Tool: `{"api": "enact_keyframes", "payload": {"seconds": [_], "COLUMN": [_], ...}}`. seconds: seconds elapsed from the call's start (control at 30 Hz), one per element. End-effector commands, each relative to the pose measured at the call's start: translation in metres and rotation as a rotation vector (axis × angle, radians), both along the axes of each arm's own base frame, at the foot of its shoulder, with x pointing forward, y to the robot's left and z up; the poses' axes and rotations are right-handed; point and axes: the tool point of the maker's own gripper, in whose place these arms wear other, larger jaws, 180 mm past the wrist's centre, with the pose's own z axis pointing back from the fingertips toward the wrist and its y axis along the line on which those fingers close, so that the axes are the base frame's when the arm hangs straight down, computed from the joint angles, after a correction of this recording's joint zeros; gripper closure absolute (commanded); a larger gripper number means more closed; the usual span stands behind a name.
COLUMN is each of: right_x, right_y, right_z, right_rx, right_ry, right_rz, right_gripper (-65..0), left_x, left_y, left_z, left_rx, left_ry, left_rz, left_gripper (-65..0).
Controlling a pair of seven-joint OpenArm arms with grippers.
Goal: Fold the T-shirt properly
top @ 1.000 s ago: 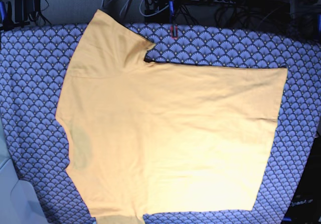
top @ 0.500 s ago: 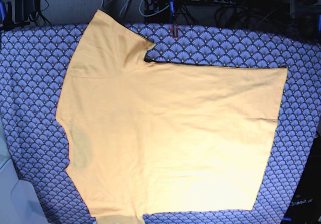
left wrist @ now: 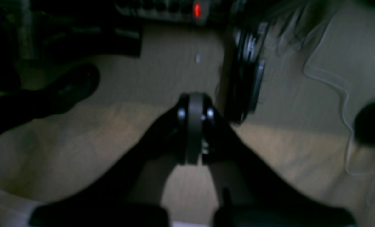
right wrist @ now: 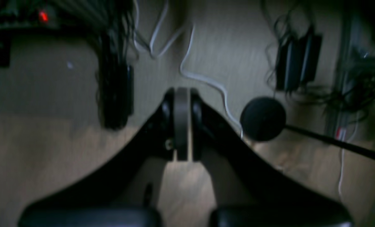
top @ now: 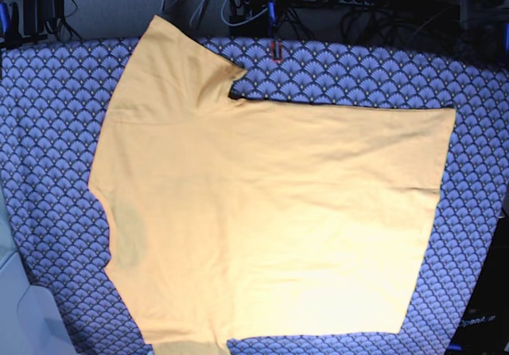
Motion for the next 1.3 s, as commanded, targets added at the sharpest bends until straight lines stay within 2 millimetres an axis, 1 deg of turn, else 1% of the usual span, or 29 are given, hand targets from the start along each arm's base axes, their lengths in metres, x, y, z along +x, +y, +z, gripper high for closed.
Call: {"api": "enact_keyframes", "payload": {"seconds": [0.0, 0.07, 0.17, 0.2, 0.23, 0.3, 0.33, 0.4, 0.47, 0.57, 0.63, 0.77, 0.83, 0.87, 0.9, 0.93, 1.0, 1.07, 1.17, 1.27], "right_x": [-0.016, -0.024, -0.026, -0.026, -0.027, -0.027, -0.028, -0.033, -0.032, -0.024, -0.016, 0.018, 0.04, 0.063, 0.088, 0.112, 0.151, 0.185, 0.224, 0.253], "right_y": [-0.001, -0.001, 0.0, 0.0, 0.0, -0.001, -0.002, -0.01, -0.009, -0.007, -0.007, -0.011, -0.01, -0.009, -0.008, -0.005, 0.001, 0.007, 0.015, 0.023], "right_z": [0.015, 0.018, 0.019, 0.02, 0.02, 0.02, 0.021, 0.027, 0.035, 0.056, 0.075, 0.122, 0.146, 0.151, 0.156, 0.162, 0.172, 0.181, 0.195, 0.214], "right_rx": [0.003, 0.006, 0.007, 0.007, 0.008, 0.007, 0.006, -0.004, 0.0, 0.005, 0.006, -0.018, -0.023, -0.023, -0.025, -0.023, -0.017, -0.009, -0.002, 0.012], "right_ry": [0.003, 0.018, 0.023, 0.023, 0.023, 0.023, 0.026, 0.031, 0.003, -0.078, -0.141, -0.304, -0.383, -0.446, -0.504, -0.553, -0.615, -0.64, -0.647, -0.664], "right_rz": [0.002, 0.004, 0.005, 0.006, 0.007, 0.008, 0.009, 0.023, 0.033, 0.05, 0.066, 0.084, 0.102, 0.11, 0.118, 0.125, 0.134, 0.14, 0.144, 0.151], "right_gripper": [0.0, 0.0, 0.0, 0.0, 0.0, 0.0, 0.0, 0.0, 0.0, 0.0, 0.0, 0.0, 0.0, 0.0, 0.0, 0.0, 0.0, 0.0, 0.0, 0.0], "left_x": [-0.005, -0.001, -0.002, -0.006, -0.009, -0.009, -0.007, -0.01, -0.01, -0.005, -0.001, 0.021, 0.039, 0.046, 0.054, 0.068, 0.095, 0.117, 0.141, 0.16], "left_y": [0.007, 0.011, 0.013, 0.013, 0.011, 0.01, 0.006, -0.001, -0.002, -0.002, 0.0, 0.004, 0.005, 0.006, 0.005, 0.005, 0.008, 0.011, 0.018, 0.022], "left_z": [0.012, 0.022, 0.035, 0.038, 0.04, 0.041, 0.041, 0.045, 0.052, 0.069, 0.086, 0.131, 0.156, 0.168, 0.175, 0.179, 0.183, 0.185, 0.189, 0.193], "left_rx": [0.016, 0.034, 0.039, 0.033, 0.023, 0.008, -0.004, -0.019, -0.023, -0.026, -0.028, -0.051, -0.069, -0.08, -0.098, -0.118, -0.151, -0.185, -0.225, -0.262], "left_ry": [-0.037, -0.099, -0.158, -0.158, -0.153, -0.163, -0.173, -0.182, -0.207, -0.277, -0.331, -0.469, -0.546, -0.575, -0.586, -0.613, -0.65, -0.664, -0.667, -0.669], "left_rz": [0.021, 0.054, 0.088, 0.094, 0.104, 0.115, 0.123, 0.135, 0.143, 0.177, 0.193, 0.211, 0.204, 0.203, 0.204, 0.203, 0.198, 0.185, 0.171, 0.164], "left_gripper": [0.0, 0.0, 0.0, 0.0, 0.0, 0.0, 0.0, 0.0, 0.0, 0.0, 0.0, 0.0, 0.0, 0.0, 0.0, -0.9, -5.0, -8.4, -10.3, -10.3]}}
